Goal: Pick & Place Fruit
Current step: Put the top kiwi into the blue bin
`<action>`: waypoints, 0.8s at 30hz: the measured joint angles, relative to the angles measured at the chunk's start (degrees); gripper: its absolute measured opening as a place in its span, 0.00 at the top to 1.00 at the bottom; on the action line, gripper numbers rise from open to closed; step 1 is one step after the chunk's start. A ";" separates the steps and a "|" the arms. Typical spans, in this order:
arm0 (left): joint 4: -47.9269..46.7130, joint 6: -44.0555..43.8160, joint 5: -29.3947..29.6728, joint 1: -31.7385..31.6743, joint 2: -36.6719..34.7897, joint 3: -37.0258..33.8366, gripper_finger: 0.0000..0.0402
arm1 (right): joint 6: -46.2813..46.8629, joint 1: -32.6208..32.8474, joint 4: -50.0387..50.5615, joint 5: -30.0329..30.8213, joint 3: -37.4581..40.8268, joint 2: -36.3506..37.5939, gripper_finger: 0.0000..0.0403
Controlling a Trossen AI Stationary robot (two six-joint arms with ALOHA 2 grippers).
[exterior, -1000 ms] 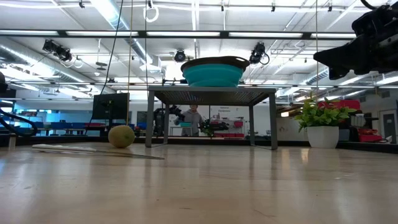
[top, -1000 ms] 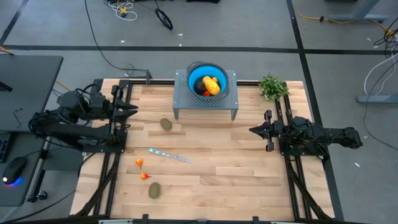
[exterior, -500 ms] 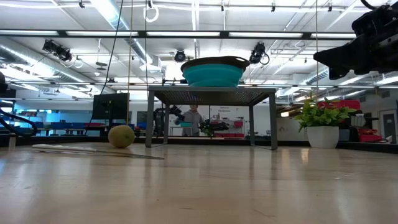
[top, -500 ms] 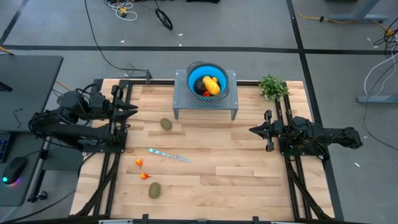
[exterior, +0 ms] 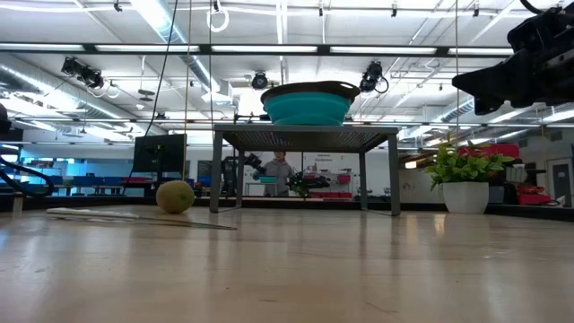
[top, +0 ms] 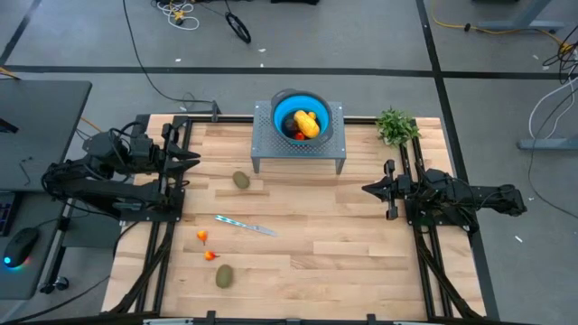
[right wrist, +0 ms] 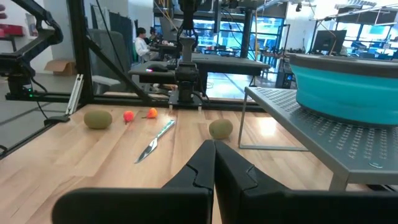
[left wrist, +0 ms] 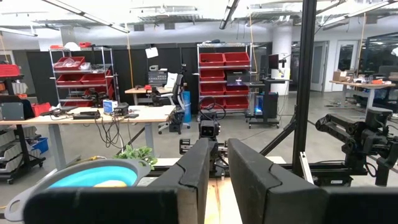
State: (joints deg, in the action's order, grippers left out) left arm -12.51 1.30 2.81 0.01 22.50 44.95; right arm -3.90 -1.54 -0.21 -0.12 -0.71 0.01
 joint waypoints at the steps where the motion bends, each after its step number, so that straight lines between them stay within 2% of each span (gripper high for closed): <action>1: 0.00 0.00 0.00 0.00 0.00 0.01 0.83 | 0.00 0.00 0.00 0.02 0.00 0.00 0.98; 19: 0.02 -1.71 -0.01 0.00 0.00 0.02 0.83 | 0.00 0.00 -0.02 0.01 0.00 0.00 0.98; 24: 0.02 0.18 0.00 0.02 0.00 0.00 0.83 | 0.00 0.00 -0.01 0.01 0.00 0.00 0.98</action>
State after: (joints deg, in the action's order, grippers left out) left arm -12.49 1.48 2.81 0.03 22.50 44.95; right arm -3.90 -1.54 -0.22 -0.11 -0.71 0.01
